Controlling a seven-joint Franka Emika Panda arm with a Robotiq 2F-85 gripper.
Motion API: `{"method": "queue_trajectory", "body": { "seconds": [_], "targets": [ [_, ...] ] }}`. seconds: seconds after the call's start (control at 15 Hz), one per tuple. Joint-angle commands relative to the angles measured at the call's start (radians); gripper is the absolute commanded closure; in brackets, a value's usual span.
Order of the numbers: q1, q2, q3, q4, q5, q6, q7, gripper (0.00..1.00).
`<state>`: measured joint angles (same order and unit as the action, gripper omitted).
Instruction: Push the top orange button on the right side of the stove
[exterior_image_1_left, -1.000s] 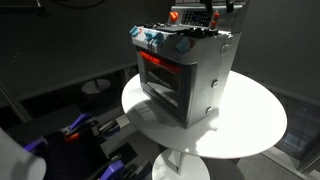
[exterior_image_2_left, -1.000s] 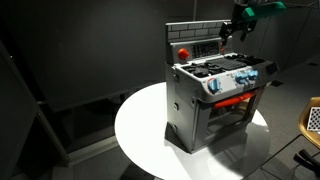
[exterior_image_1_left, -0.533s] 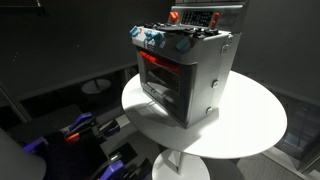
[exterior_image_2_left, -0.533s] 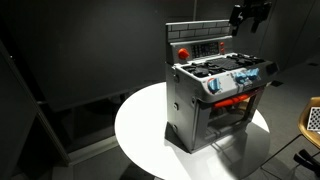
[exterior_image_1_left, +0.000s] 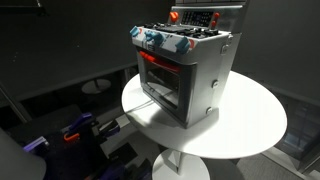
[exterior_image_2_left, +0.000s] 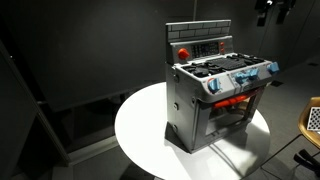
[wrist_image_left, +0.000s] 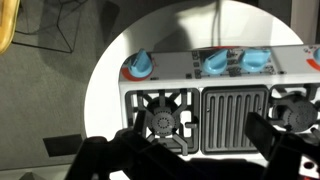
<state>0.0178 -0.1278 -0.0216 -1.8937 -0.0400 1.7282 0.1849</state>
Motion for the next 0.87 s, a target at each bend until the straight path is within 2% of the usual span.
{"method": "queue_trajectory", "body": {
  "seconds": [0.0,0.47,0.53,0.8],
  "targets": [
    [-0.009,-0.104,0.001,-0.082,0.053,-0.057,-0.073,0.0],
    [-0.009,-0.246,-0.001,-0.202,0.069,-0.115,-0.152,0.0],
    [-0.011,-0.203,0.009,-0.165,0.057,-0.105,-0.121,0.0],
    [-0.011,-0.209,0.009,-0.175,0.057,-0.105,-0.122,0.0]
  ]
}}
